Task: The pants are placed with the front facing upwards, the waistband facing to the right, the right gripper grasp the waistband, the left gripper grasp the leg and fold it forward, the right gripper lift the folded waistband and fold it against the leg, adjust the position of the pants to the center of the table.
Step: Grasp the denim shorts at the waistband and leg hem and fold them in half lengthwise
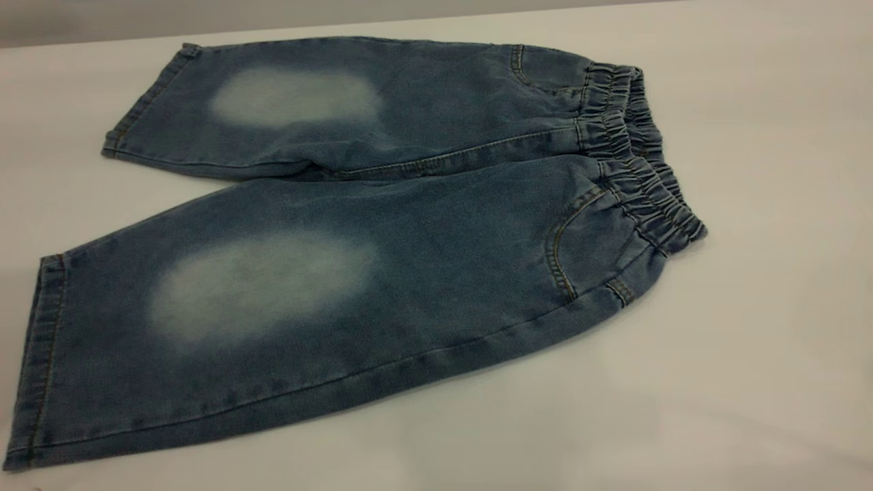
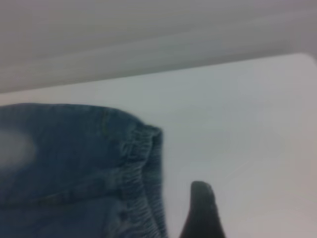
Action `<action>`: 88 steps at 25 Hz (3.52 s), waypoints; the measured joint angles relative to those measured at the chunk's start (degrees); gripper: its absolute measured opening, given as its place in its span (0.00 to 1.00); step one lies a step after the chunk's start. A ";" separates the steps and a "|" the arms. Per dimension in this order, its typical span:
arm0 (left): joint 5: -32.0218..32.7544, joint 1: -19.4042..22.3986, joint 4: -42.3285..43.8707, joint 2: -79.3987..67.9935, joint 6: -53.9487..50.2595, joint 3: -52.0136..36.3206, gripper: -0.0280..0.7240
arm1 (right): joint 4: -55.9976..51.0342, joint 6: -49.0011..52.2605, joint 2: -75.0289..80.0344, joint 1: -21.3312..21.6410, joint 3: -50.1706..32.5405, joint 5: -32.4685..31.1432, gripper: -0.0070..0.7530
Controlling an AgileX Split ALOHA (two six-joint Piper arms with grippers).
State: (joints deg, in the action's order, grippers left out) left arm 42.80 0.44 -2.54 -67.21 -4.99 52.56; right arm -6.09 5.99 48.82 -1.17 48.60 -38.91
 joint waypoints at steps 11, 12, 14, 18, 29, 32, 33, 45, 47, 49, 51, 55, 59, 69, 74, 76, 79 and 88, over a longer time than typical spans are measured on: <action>-12.50 0.00 -2.29 -6.52 1.76 0.72 0.73 | -3.27 -1.24 18.33 0.00 0.00 -0.28 0.78; -12.59 0.00 -2.29 -6.52 1.76 0.74 0.73 | -4.10 -2.01 20.35 0.00 0.00 -0.71 0.78; -12.70 0.00 -2.23 -6.52 1.76 0.74 0.73 | -6.14 -4.84 24.04 0.00 0.00 -0.72 0.78; -14.16 0.00 -2.18 -6.52 1.76 0.74 0.73 | -13.26 -12.46 30.94 0.00 0.00 -1.45 0.78; -14.11 0.00 -2.12 -6.47 1.76 0.74 0.73 | -34.84 -35.03 42.55 0.00 -0.95 -1.76 0.78; -14.11 0.00 -2.12 -6.47 1.76 0.74 0.73 | -38.37 -39.28 46.42 0.66 -1.42 -1.56 0.78; -14.11 0.00 -2.12 -6.47 1.76 0.74 0.73 | -39.59 -40.47 47.91 0.72 -1.42 -1.61 0.78; -14.07 0.00 -2.12 -6.47 1.76 0.74 0.73 | -55.59 -59.47 62.00 0.74 -1.31 -3.33 0.78; -14.07 0.00 -2.12 -6.47 1.76 0.74 0.73 | -57.38 -61.96 63.92 1.68 -1.26 -3.47 0.78; -14.00 0.00 -2.12 -6.47 1.76 0.74 0.73 | -58.96 -63.91 65.20 2.79 -1.26 -3.34 0.78; -13.98 0.00 -2.12 -6.47 1.76 0.74 0.73 | -60.27 -65.18 65.51 3.98 -1.26 -3.52 0.78; -13.98 0.00 -2.12 -6.47 1.76 0.74 0.73 | -63.24 -68.66 65.71 5.32 -1.26 -3.79 0.78; -13.98 0.00 -2.12 -6.47 1.76 0.74 0.73 | -65.58 -71.76 67.48 5.26 -1.26 -3.92 0.78; -13.93 0.00 -2.12 -6.47 1.76 0.74 0.73 | -69.90 -77.60 73.02 5.26 -1.13 -3.07 0.78; -13.80 0.00 -2.12 -6.47 1.76 0.74 0.73 | -70.78 -78.36 75.33 5.26 0.37 -3.59 0.78; -13.68 0.00 -2.12 -6.47 1.76 0.74 0.73 | -71.20 -78.87 75.56 5.26 0.73 -3.80 0.78; -13.68 0.00 -2.12 -6.47 1.76 0.74 0.73 | -71.63 -79.19 76.35 5.26 1.49 -4.06 0.78; -14.29 0.00 -2.12 -6.47 1.76 0.74 0.73 | -76.12 -83.38 79.62 5.26 1.68 -8.06 0.77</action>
State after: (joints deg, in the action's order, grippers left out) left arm 28.51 0.44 -4.67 -73.69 -3.23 53.30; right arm -82.21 -77.38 128.43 4.09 50.28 -46.96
